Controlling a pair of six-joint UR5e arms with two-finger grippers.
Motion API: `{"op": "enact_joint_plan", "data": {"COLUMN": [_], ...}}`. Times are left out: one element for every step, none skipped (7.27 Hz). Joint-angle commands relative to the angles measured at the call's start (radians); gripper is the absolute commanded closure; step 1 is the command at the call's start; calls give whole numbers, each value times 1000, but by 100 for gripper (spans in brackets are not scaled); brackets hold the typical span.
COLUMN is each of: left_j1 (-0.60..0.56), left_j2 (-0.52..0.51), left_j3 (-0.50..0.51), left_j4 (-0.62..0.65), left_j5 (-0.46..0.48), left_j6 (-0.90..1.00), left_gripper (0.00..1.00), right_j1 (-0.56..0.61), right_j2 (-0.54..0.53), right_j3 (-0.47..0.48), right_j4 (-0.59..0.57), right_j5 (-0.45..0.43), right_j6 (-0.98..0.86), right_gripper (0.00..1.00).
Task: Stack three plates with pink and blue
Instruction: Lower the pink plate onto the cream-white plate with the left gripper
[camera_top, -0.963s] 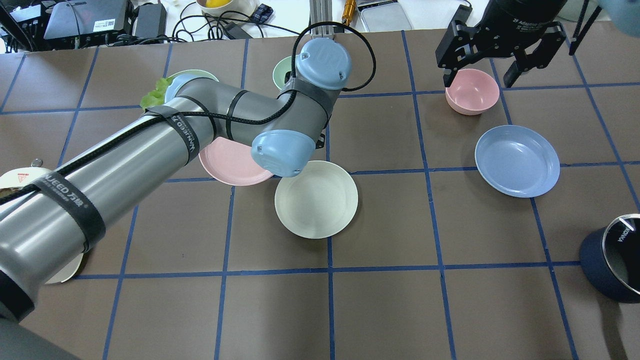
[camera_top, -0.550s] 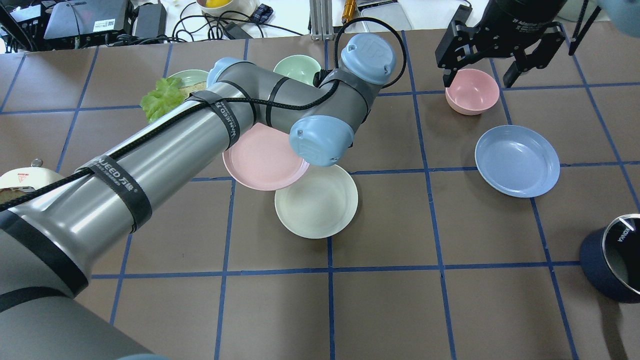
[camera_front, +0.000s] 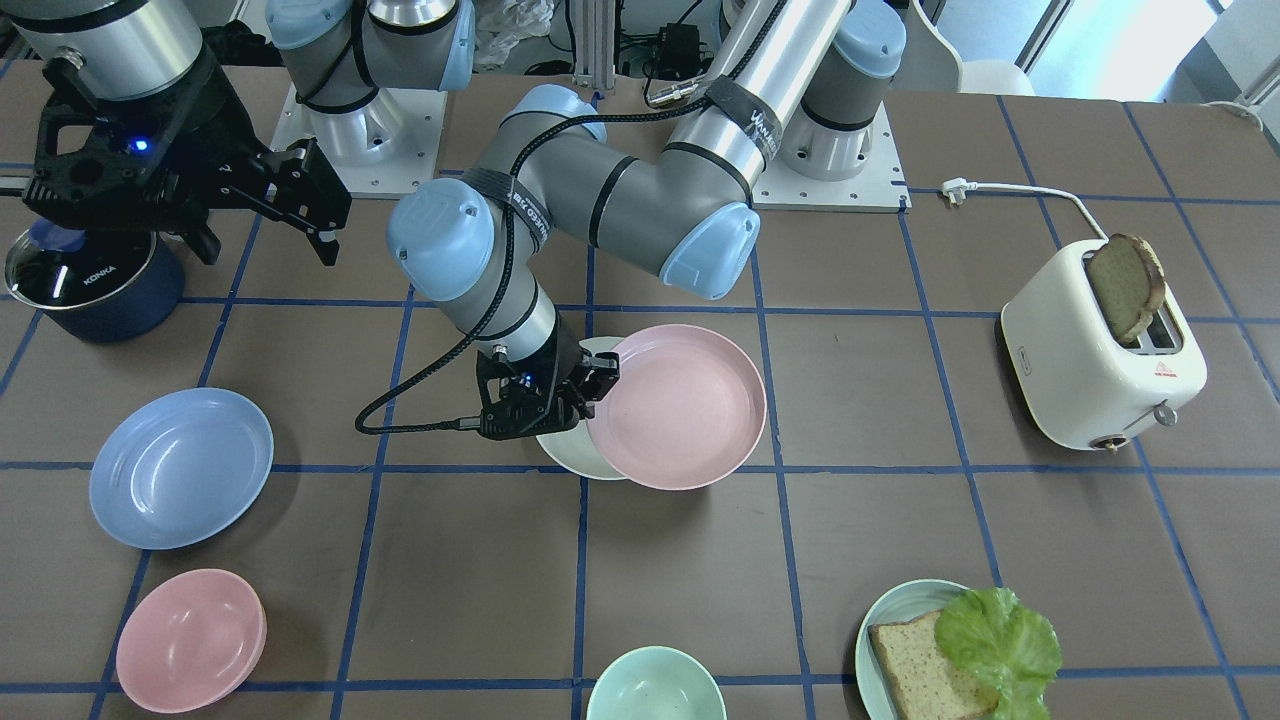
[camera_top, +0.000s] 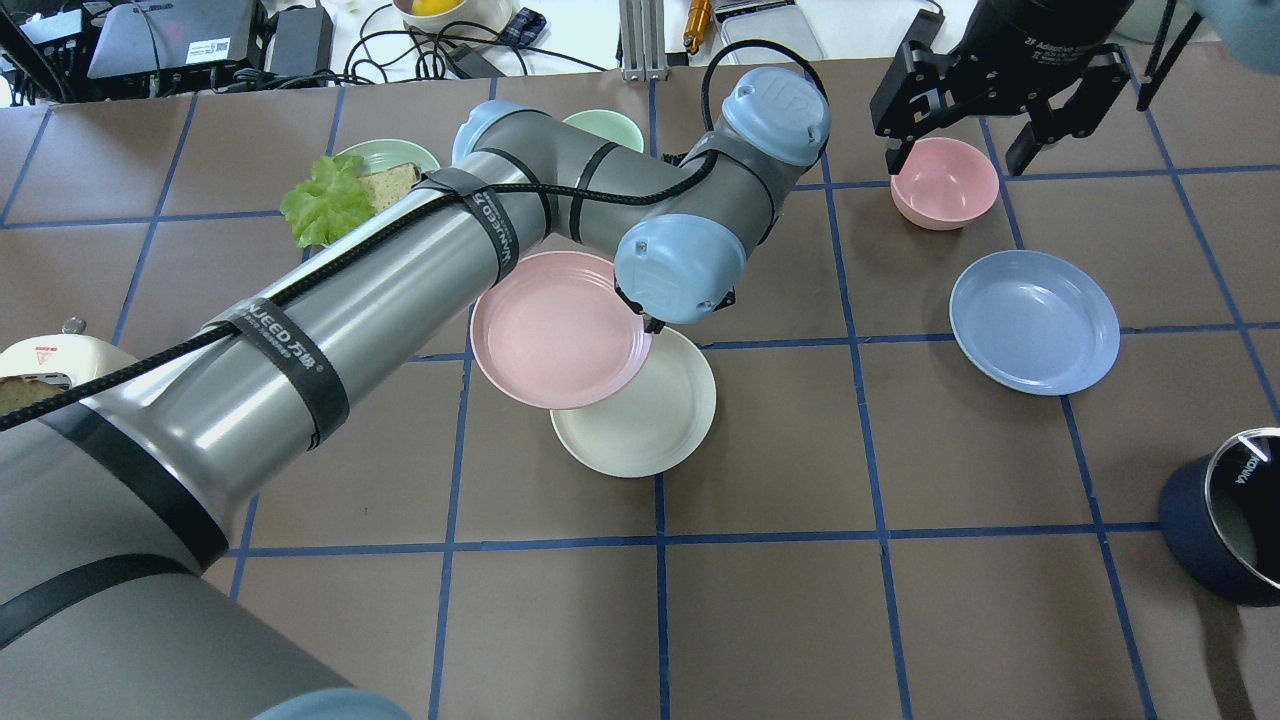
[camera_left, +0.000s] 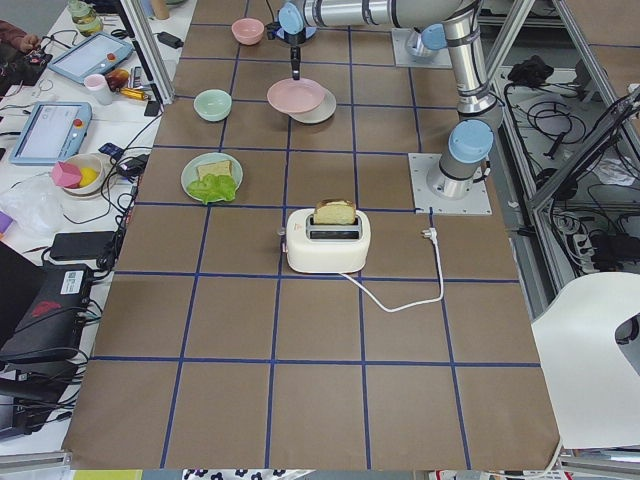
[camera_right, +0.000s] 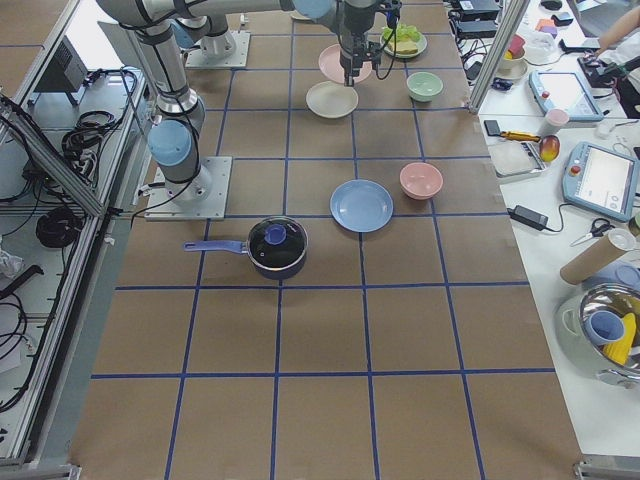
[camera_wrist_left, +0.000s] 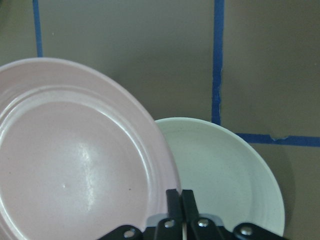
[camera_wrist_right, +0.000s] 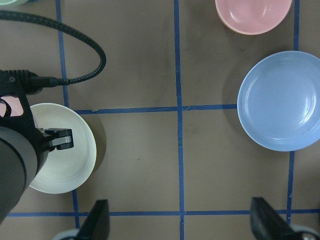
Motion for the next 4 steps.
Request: {"op": "enact_joint_plan", "data": {"left_j1": [-16,-22,-23,-23], "left_j2": [-24,-27,-33,-41], "left_j3": [2,2,2,4], "left_j4": [6,8,10,11], "left_j5": [-76,-82,-84,-93], "left_j6": [-100,-141,-203,-211], "left_gripper": [97,97,97,97], "right_j1": [0,0,0,0], "right_j2": [0,0,0,0], "right_j3": [0,0,0,0], "right_j4": [0,0,0,2], "right_j5": [0,0,0,0], "right_j6": [0,0,0,0], "right_gripper": [0,0,0,0]}}
